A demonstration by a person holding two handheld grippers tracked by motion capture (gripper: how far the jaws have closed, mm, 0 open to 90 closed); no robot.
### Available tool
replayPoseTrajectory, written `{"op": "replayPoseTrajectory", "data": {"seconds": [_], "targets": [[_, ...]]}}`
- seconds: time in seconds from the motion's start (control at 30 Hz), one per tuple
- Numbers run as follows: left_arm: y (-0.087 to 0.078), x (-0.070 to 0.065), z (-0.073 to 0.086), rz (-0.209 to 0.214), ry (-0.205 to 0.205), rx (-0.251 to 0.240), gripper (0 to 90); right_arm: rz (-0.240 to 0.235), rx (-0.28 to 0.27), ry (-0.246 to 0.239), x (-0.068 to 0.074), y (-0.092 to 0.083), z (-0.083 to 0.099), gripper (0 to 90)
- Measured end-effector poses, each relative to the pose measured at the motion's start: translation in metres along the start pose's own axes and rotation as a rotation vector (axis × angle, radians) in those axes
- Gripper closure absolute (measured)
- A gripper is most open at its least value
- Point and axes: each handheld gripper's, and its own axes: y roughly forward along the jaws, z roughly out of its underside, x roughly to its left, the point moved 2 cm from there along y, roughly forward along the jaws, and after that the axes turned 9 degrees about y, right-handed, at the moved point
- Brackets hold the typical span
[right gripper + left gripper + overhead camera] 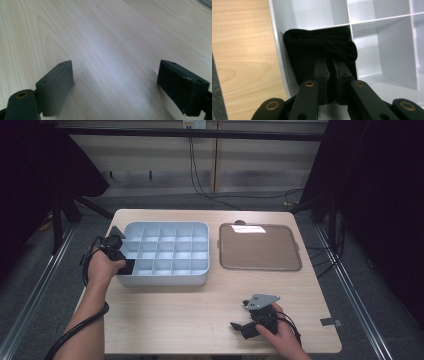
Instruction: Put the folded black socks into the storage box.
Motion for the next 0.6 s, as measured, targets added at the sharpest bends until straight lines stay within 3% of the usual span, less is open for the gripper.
{"op": "replayPoseTrajectory", "data": {"seconds": [0.33,0.6], "targets": [[-0.015,-0.002,-0.003,0.004,-0.011,-0.037,74.8,0.0,0.001,0.0,0.0,0.0,0.0,13.1],[-0.023,-0.004,-0.002,0.008,0.003,-0.076,56.2,0.0,0.001,0.001,0.0,0.0,0.0,13.1]]}}
